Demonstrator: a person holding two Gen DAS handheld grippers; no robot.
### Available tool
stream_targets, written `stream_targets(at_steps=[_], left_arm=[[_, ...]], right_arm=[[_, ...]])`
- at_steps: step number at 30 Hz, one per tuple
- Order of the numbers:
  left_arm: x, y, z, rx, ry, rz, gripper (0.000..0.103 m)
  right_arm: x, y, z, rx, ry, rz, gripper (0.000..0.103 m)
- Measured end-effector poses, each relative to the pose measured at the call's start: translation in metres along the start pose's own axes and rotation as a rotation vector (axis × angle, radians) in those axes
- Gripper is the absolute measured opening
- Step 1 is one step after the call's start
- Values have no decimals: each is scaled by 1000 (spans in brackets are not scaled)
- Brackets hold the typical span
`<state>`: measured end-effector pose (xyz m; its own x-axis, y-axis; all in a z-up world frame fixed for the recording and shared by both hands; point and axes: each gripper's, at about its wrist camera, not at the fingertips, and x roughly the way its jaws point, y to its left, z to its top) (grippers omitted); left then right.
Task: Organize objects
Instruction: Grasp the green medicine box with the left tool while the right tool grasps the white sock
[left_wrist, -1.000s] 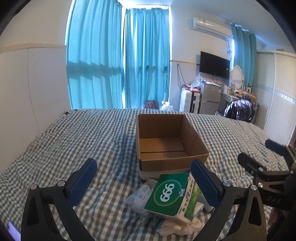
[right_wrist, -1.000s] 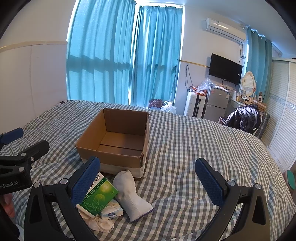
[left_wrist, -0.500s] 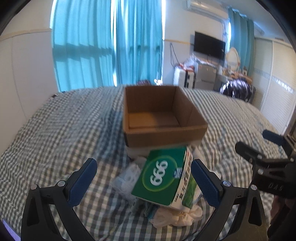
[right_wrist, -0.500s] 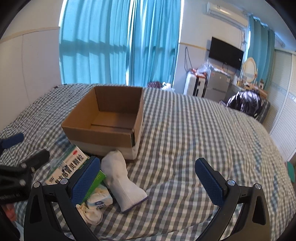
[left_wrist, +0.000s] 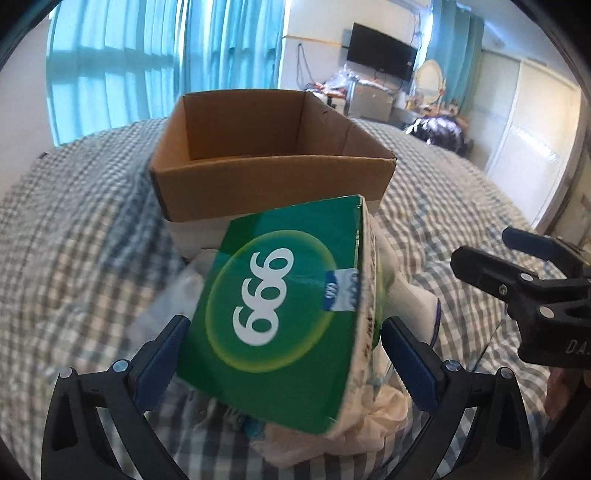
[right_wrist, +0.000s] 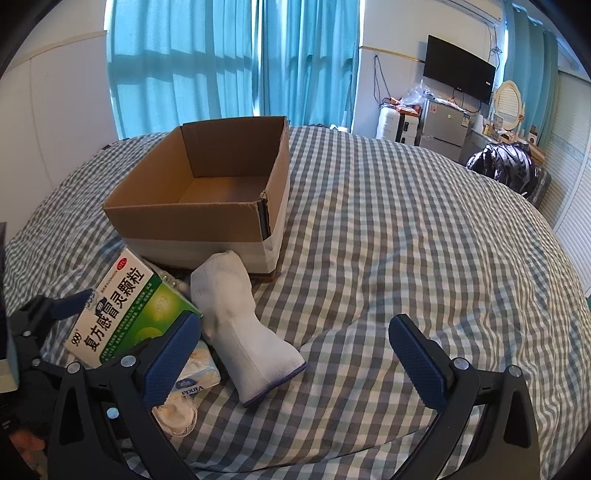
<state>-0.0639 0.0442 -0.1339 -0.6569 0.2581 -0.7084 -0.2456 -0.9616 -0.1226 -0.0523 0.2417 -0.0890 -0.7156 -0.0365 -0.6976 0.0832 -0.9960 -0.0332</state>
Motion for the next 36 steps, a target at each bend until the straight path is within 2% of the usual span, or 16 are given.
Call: stream_targets(at_steps=[6,10,15,19,21,24,25,30,33,34,35,36], left_arm=[[-17,-6,3,45,-48,20,98],[-41,-6,11,76,-64,99,97],[-69,8,26,41,-116,152,95],[-80,16,31,29,-153,195,93],[-78,19,31,25,-156,213,92],[-78,24,32,13,-152,203,92],[-78,25,32,9,-152,198,92],[-79,20,31,-20,-109,143,91],[-88,20,34,-61,-101,167,91],[-94,17,33,-67,-113,179,84],[-101,15,33,-75,-141,180,33],[-106,14,32,-94,-152,192,11]], right_arm=[[3,-2,-3,6,6,3,103],[7,-2,-1,0,11,6,103],[22,10,4,-26,25,39,102],[41,27,7,-54,53,91,96],[57,36,9,-61,82,121,91],[81,46,9,-43,153,163,67],[86,50,9,-41,168,159,52],[83,70,14,-105,175,112,39],[65,75,29,-108,161,116,38],[54,73,34,-84,144,128,37],[42,72,37,-68,122,141,37],[29,71,37,-67,98,143,37]])
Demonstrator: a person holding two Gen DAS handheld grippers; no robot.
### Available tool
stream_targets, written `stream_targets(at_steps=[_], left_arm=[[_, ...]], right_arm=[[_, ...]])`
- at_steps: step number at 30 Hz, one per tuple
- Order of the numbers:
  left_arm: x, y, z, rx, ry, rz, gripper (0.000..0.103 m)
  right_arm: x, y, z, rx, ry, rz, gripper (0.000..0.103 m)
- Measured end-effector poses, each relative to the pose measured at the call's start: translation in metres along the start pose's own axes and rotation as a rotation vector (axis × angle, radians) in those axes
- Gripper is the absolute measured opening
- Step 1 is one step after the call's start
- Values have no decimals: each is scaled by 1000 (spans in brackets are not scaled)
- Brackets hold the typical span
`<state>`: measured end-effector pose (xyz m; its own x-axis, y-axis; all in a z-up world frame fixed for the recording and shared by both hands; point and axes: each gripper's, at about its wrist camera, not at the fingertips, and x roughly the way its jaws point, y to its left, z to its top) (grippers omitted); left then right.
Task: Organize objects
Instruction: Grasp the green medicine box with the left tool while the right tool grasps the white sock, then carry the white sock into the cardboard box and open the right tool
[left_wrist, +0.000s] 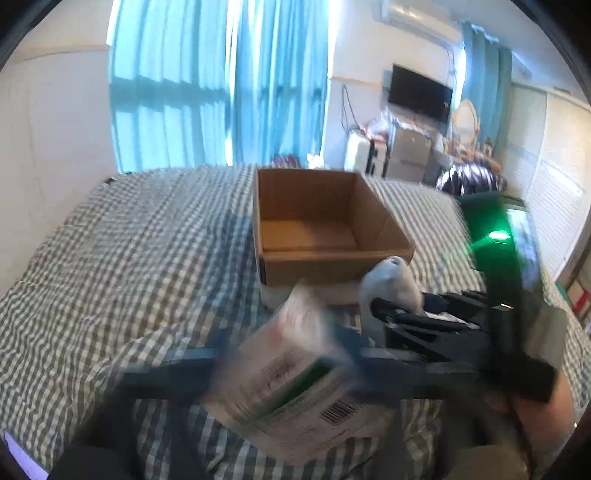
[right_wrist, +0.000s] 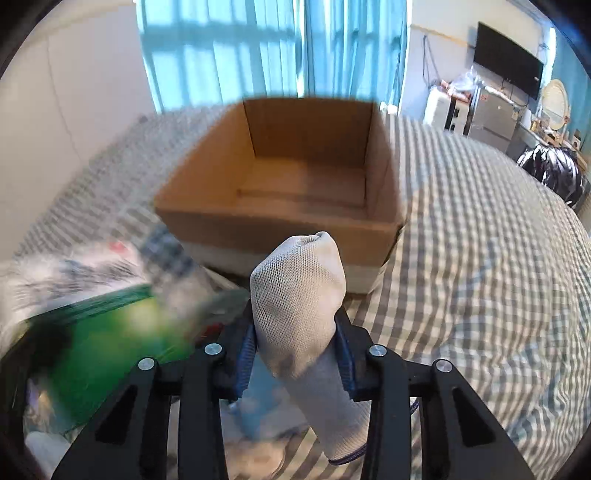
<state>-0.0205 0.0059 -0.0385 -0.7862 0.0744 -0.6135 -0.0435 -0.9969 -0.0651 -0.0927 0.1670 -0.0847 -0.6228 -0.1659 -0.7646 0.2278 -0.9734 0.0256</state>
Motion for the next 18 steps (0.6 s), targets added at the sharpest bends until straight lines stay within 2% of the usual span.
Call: stream_targets(at_steps=[1,3,4,6,8,10,14,18], left_arm=[[-3,1,-1,-21,1,11,11],[-2,5,-4,-59,40,-28,11],[-1,4,-6,-66,37,-11,11],[4,3,-15,-62,52,11,10],[10,4,-25,-97,103,37,9],[3,5,-34,-146,123,29,6],[-15,-16,-29,-40,100,99,6],[-12,-21,0,-38,98,102,6]], right_arm=[[-13,2,-3,-9,-20,-4,37],[-39,6,-14,-38,-56,-11,37],[-48,4,-19,-45,-63,-14,37],[-60,-3,-33,-51,-55,-22,37],[-68,-11,-42,-47,-37,-23,37],[-73,-25,-46,-38,-38,-14,37],[-80,-40,-36,12,-91,8,37],[-89,-47,-18,81,-141,82,37]])
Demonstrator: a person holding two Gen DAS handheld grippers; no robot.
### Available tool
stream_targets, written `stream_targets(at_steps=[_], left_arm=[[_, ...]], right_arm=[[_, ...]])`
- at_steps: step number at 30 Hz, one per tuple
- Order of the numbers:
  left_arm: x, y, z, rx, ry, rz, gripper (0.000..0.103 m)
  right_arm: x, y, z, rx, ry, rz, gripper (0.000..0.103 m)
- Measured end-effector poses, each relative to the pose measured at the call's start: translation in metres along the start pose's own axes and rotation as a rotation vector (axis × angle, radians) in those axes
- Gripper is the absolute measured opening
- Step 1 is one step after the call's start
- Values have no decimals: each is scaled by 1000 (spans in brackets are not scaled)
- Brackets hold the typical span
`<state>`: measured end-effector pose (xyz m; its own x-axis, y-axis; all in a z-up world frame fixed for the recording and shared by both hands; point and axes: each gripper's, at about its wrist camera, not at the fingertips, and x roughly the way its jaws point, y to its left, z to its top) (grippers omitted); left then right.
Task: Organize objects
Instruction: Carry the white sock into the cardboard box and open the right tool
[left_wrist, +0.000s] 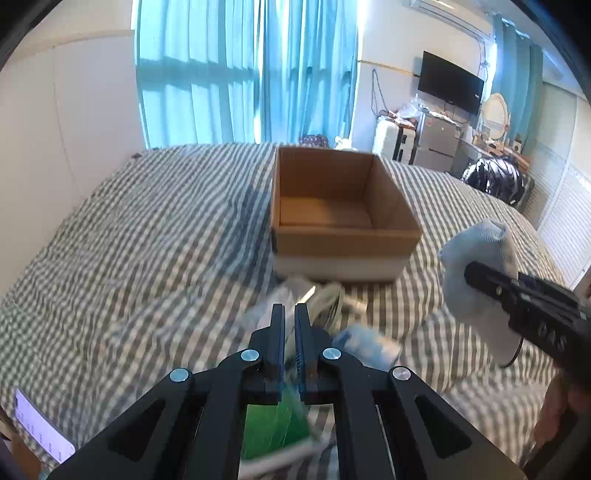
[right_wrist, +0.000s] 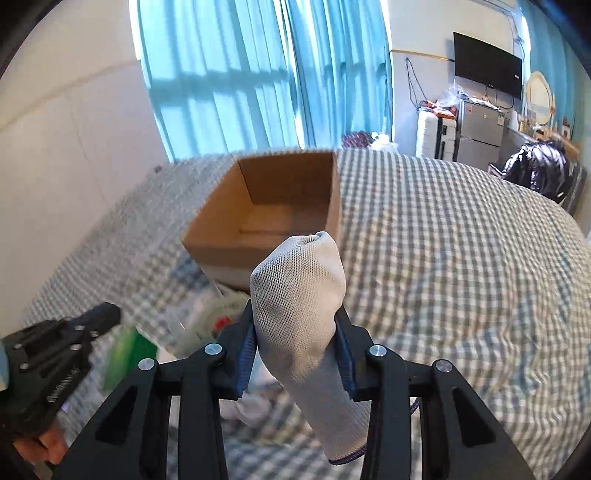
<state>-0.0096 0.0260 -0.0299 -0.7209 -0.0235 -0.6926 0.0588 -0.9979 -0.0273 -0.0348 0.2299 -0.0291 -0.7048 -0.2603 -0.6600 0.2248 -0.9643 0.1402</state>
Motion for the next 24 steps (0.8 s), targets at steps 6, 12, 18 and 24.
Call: stream_targets(at_steps=[6,12,18,24], left_arm=[[22,-22,50,36,-49,-30,6],[72,-17,95,24,-48,-68,6],[118,-14,120,56,-23,-101,6],[154,-18,124,81,-4,-138,6]], right_arm=[[1,7,46,-49,-73,65,37],[51,8,102,-77,-94,111,37],[123,-2,130,-41,-64,106,37],[167,-11,126,-23,-33,100,38]])
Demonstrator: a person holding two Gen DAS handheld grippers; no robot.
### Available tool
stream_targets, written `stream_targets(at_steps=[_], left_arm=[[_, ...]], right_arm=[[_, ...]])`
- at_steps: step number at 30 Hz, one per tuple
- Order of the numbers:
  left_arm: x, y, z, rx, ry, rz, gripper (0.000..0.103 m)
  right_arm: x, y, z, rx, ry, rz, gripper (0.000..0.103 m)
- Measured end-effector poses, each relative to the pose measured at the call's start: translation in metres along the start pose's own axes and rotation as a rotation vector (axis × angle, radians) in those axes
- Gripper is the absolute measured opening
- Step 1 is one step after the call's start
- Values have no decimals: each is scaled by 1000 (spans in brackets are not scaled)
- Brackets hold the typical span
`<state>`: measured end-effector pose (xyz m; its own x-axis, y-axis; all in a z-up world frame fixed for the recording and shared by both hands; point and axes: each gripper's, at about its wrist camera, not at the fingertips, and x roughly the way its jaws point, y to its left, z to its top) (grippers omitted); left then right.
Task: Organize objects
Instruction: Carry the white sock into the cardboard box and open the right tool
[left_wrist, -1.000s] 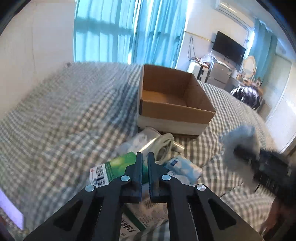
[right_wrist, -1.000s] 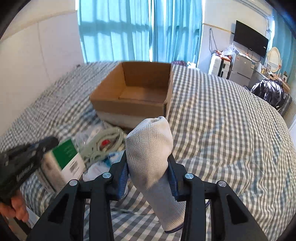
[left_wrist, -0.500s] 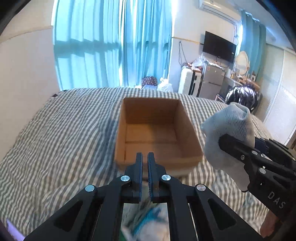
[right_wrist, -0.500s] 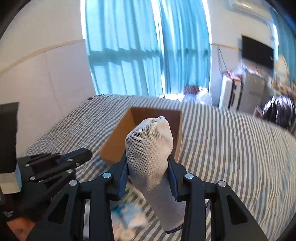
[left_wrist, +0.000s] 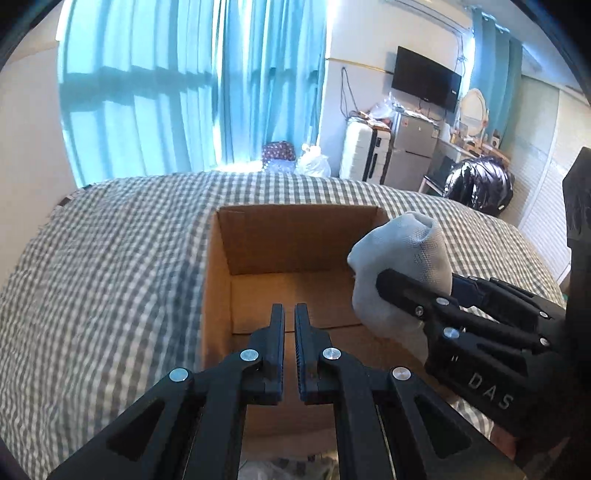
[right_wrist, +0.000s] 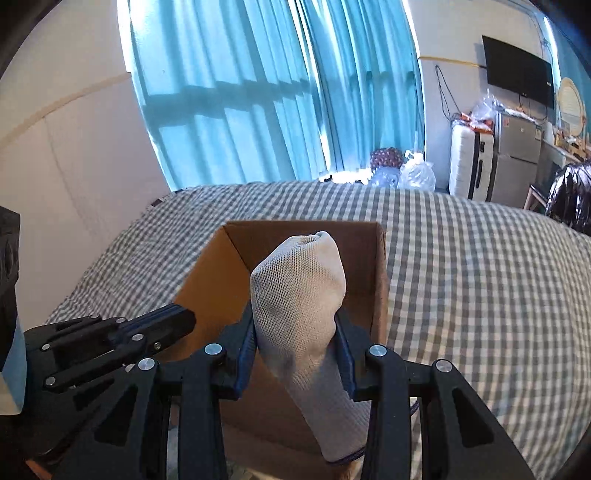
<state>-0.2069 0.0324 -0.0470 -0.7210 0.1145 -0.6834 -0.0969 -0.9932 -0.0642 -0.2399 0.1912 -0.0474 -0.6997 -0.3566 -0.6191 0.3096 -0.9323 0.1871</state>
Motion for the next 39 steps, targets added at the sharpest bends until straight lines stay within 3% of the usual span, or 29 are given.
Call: stream_targets(at_steps=[3,5,7,9,14,18,30,39], left_arm=[[11,0,-3,-1,17,-29,7],[16,1,-7,-1,32,-28,12],[17,2,-8,3,42,-18,27],[9,2,-12,-3,29,-3,63],[-28,1,-13,-37,-10,20,86],[-75,-6,-11,-26,-61,57,102],[-194,-41,-29,-36,-151,149,103],[-211,-46,-85,-8,-120,218,103]], right_arm=[[1,-3,-4,4,-11,5,44],[-4,-6,-4,25,-33,4,66],[-16,-7,-3,41,-63,5,77],[-31,-8,1,48,-94,6,82],[-80,-3,9,25,-147,-27,101],[-126,4,12,8,-180,-40,103],[-238,21,-30,-62,-186,-61,103],[-261,38,-75,-81,-169,-57,103]])
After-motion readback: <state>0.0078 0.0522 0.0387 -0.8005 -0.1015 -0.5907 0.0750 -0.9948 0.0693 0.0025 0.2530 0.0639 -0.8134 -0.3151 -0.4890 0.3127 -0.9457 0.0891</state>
